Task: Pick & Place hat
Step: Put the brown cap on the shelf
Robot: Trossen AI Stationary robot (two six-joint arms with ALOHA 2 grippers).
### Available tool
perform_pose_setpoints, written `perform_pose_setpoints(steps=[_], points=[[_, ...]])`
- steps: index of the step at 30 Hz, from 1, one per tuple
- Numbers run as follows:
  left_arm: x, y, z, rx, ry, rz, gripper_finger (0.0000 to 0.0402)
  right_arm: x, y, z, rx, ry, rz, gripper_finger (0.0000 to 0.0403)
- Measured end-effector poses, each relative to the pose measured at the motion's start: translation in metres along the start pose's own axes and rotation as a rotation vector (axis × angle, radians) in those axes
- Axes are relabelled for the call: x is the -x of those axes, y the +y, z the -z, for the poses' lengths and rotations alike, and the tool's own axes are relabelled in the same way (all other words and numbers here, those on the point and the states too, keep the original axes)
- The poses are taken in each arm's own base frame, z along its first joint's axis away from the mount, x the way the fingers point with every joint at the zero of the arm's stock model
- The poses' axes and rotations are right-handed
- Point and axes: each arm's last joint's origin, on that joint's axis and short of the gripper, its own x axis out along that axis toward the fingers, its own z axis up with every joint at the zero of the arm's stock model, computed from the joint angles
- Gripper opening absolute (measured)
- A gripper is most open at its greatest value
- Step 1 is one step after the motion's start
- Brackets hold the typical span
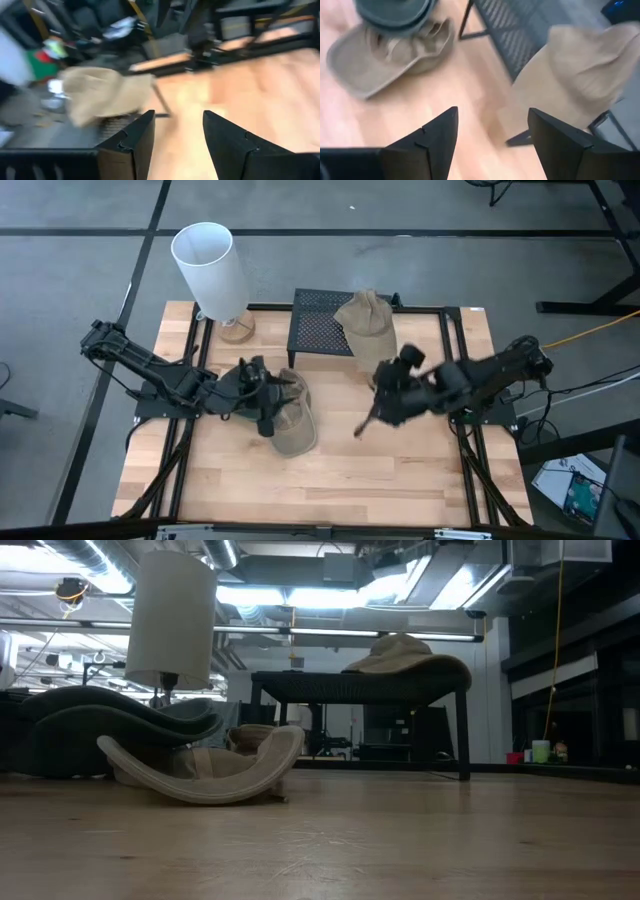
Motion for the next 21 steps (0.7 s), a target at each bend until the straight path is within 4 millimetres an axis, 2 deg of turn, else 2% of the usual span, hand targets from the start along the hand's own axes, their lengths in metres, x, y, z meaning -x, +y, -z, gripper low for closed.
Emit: perform_pose_setpoints(steps=[9,16,21], points=[[-0.003,0.001,0.013,0.015,0.114,0.097,0.0149,-0.015,0.064,0.062,-0.045,-0.035,-0.14,0.0239],[0.001,-0.009,0.022,0.01,0.191,0.175,0.0149,-0.032,0.114,0.088,-0.16,-0.263,-0.415,0.0239],[-0.002,-0.03,0.036,-0.02,0.301,0.226,0.0147,-0.059,0.138,0.107,-0.235,-0.378,-0.514,0.0239]])
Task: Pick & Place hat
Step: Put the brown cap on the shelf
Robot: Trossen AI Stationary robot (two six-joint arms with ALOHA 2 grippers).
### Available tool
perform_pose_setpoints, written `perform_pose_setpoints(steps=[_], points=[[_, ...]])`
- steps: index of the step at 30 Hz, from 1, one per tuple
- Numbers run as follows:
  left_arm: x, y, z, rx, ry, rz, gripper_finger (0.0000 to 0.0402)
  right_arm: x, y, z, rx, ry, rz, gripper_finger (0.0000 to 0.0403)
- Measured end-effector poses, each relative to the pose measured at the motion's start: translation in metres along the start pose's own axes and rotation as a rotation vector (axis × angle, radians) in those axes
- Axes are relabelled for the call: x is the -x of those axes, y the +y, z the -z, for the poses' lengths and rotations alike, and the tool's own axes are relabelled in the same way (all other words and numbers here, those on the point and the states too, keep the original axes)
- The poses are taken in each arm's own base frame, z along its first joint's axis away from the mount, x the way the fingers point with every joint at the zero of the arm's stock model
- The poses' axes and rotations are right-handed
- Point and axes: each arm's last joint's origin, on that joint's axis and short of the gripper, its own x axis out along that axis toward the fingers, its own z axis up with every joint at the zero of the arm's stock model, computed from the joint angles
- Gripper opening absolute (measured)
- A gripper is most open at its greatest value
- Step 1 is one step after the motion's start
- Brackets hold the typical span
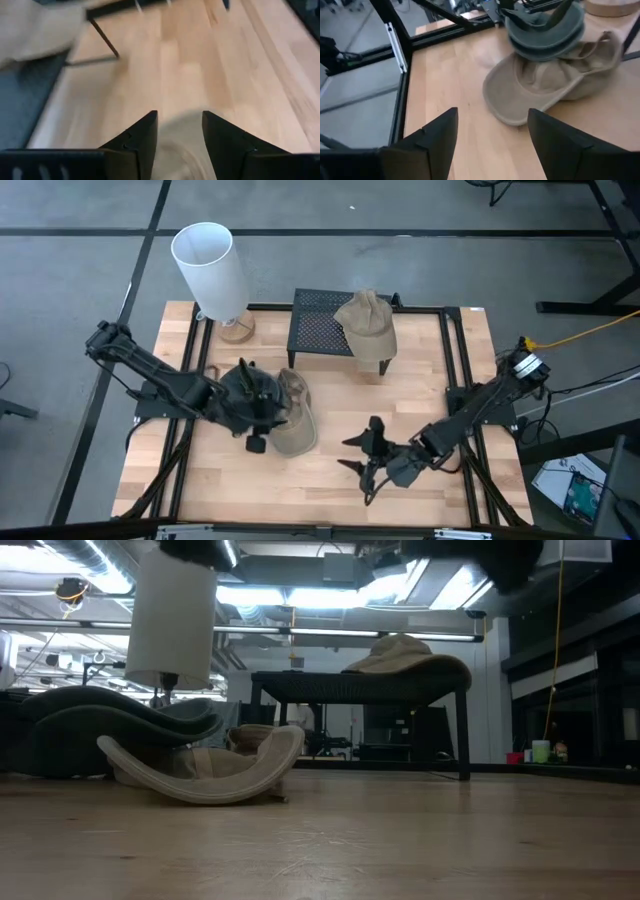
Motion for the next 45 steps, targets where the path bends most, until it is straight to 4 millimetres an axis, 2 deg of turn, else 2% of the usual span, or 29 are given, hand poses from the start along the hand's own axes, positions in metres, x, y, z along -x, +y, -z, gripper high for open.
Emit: perform_pose_setpoints(steps=[6,10,14,20,26,34,41,45], points=[[-0.023,-0.035,0.016,-0.085,0.124,0.111,0.0144,-0.024,0.002,0.034,-0.1,0.037,0.005,0.0239],[-0.032,-0.057,0.028,-0.17,0.193,0.194,0.0143,-0.04,0.01,0.049,-0.118,0.077,-0.02,0.0239],[-0.036,-0.077,0.04,-0.304,0.247,0.251,0.0143,-0.056,0.022,0.057,-0.112,0.091,-0.042,0.0239],[-0.04,-0.098,0.058,-0.469,0.307,0.267,0.0143,-0.072,0.04,0.056,-0.005,0.079,-0.069,0.0239],[-0.051,-0.104,0.071,-0.623,0.331,0.046,0.0144,-0.082,0.049,0.05,0.058,0.023,-0.027,0.0239],[-0.067,-0.114,0.092,-0.711,0.448,0.118,0.0143,-0.088,0.047,0.042,0.086,0.006,-0.01,0.0239],[-0.078,-0.111,0.097,-0.78,0.423,-0.123,0.0143,-0.097,0.037,0.035,0.098,0.0,0.021,0.0239],[-0.085,-0.107,0.099,-0.803,0.449,-0.132,0.0139,-0.098,0.035,0.034,0.113,0.0,0.025,0.0239]])
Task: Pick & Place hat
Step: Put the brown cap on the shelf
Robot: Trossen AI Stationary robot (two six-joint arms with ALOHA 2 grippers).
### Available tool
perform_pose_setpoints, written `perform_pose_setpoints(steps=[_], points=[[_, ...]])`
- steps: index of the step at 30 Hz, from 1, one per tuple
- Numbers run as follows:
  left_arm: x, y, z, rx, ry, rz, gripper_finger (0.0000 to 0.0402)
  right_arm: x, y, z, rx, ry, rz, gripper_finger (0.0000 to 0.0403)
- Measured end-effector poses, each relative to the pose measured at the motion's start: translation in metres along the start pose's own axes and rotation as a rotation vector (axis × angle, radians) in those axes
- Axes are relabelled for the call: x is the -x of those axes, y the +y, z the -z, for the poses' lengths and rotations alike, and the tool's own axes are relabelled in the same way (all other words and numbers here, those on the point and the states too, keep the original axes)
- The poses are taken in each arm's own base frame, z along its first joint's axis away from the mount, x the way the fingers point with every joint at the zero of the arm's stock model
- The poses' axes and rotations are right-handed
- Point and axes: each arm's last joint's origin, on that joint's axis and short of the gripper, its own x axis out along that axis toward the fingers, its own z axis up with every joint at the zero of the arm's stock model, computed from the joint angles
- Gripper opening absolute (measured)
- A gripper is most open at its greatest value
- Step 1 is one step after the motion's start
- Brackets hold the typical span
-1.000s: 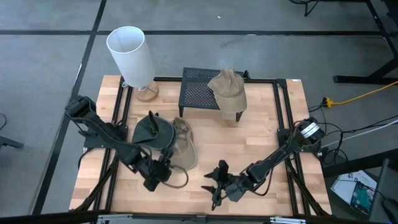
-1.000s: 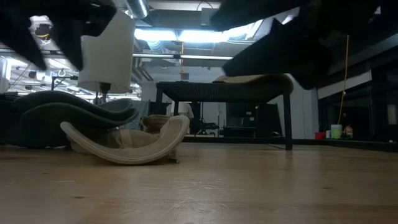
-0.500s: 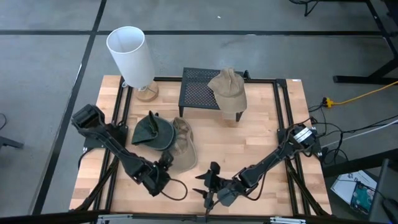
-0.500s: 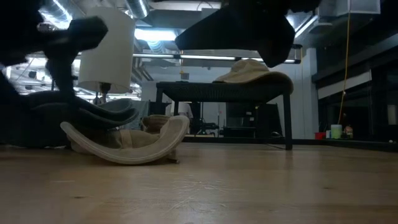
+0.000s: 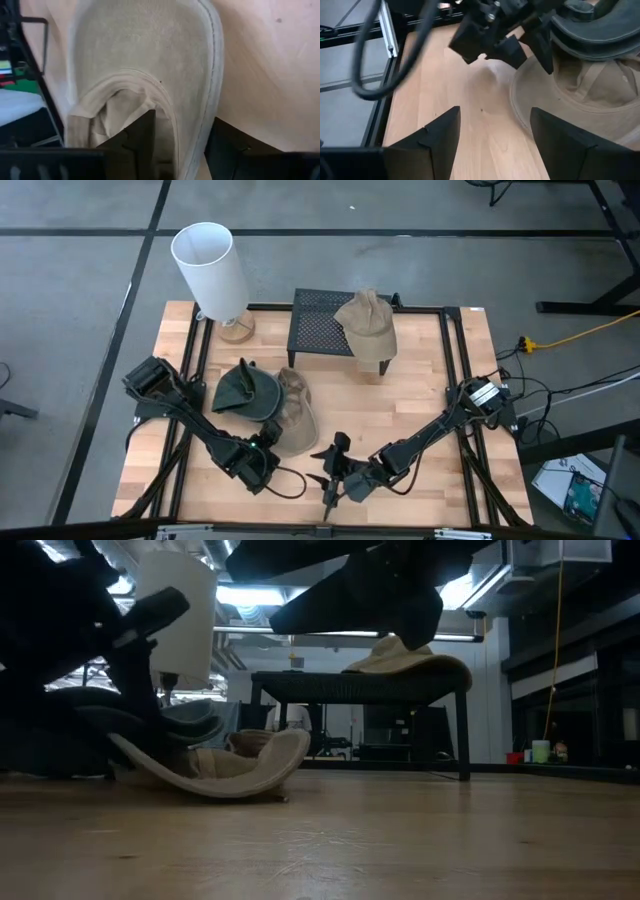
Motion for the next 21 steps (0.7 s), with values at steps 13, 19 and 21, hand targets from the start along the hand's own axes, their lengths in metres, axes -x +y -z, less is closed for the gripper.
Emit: perform_pose_setpoints(steps=[13,19,21], points=[[0.003,0.021,-0.011,0.164,-0.09,0.192,0.0009,0.0,-0.001,0.002,0.039,0.025,-0.007,0.0239],[0.047,0.06,-0.029,0.305,-0.324,0.374,0.0007,0.003,0.006,-0.003,0.044,0.059,-0.167,0.0239],[0.062,0.072,-0.028,0.368,-0.41,0.437,0.0007,0.005,0.01,-0.011,0.068,0.062,-0.219,0.0239]])
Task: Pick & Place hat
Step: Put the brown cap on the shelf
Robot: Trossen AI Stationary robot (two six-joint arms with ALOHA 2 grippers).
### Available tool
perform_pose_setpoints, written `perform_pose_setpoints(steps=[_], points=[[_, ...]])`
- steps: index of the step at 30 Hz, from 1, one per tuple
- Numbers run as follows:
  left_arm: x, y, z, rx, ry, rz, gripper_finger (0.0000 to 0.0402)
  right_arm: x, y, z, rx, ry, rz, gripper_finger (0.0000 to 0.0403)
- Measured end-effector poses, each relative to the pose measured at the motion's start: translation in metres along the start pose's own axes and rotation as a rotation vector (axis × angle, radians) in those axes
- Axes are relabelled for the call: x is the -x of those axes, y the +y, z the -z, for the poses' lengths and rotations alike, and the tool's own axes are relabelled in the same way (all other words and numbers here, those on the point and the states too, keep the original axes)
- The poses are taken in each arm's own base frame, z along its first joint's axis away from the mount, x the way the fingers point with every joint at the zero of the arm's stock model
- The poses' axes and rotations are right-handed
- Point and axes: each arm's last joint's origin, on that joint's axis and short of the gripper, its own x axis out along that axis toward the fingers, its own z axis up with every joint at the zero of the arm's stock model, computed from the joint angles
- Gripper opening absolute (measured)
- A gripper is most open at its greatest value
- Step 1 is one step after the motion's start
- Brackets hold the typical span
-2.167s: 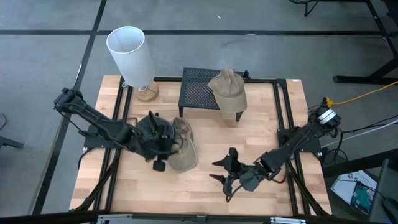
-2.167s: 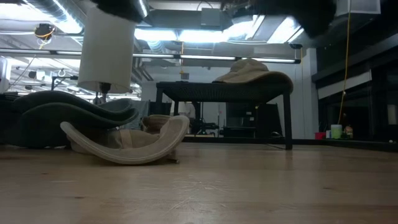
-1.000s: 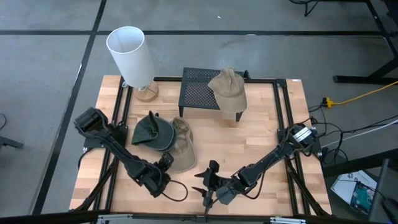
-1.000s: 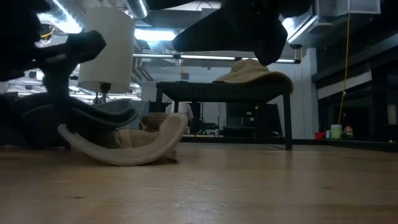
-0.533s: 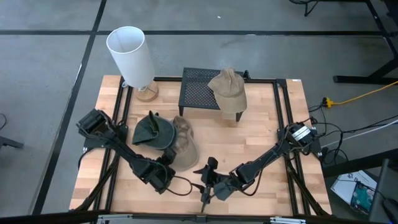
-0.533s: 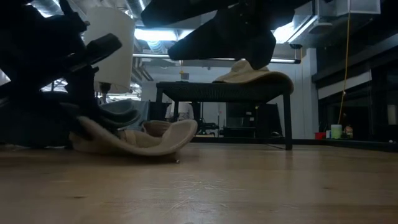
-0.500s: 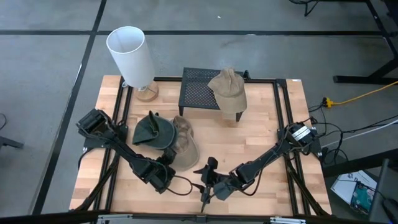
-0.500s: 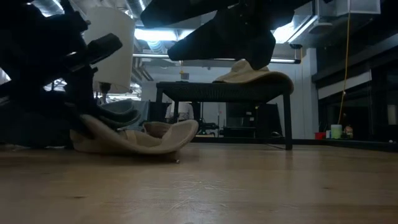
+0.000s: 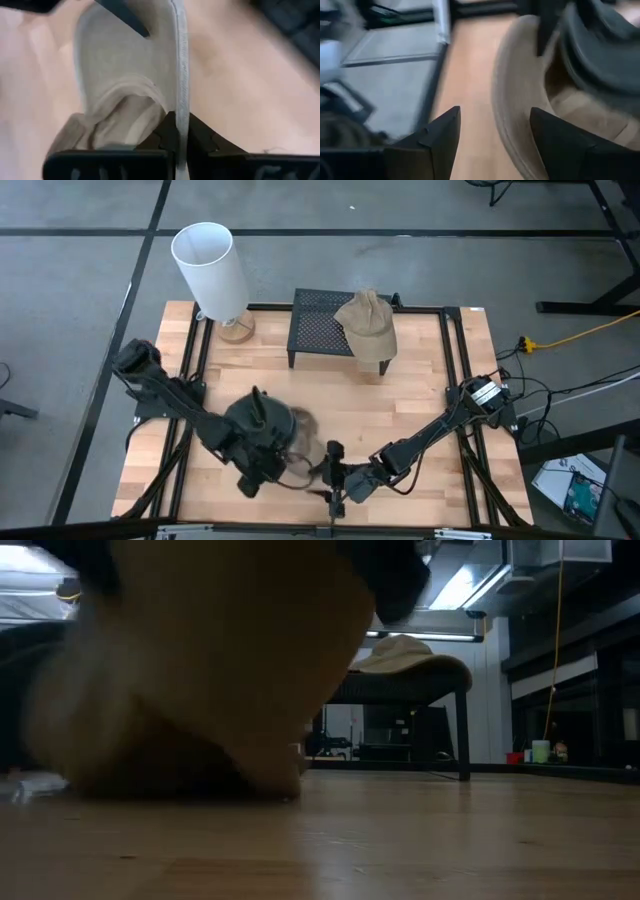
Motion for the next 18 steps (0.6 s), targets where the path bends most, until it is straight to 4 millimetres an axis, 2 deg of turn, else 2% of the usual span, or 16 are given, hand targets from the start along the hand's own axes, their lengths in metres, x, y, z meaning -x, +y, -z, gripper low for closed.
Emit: perform_pose_setpoints(steps=[6,10,13,16,18], points=[[0.05,0.014,-0.013,0.15,-0.209,0.173,0.0007,0.012,0.027,-0.038,0.115,-0.064,-0.151,0.0238],[0.08,0.021,-0.016,0.182,-0.326,0.225,0.0007,0.028,0.052,-0.063,0.251,-0.102,-0.128,0.0239],[0.098,0.025,-0.019,0.224,-0.411,0.295,0.0007,0.047,0.069,-0.073,0.35,-0.083,0.032,0.0239],[0.106,0.023,-0.022,0.224,-0.463,0.362,0.0007,0.065,0.079,-0.075,0.409,-0.092,0.287,0.0239],[0.11,0.021,-0.023,0.21,-0.483,0.375,0.0007,0.074,0.084,-0.076,0.428,-0.113,0.382,0.0239]])
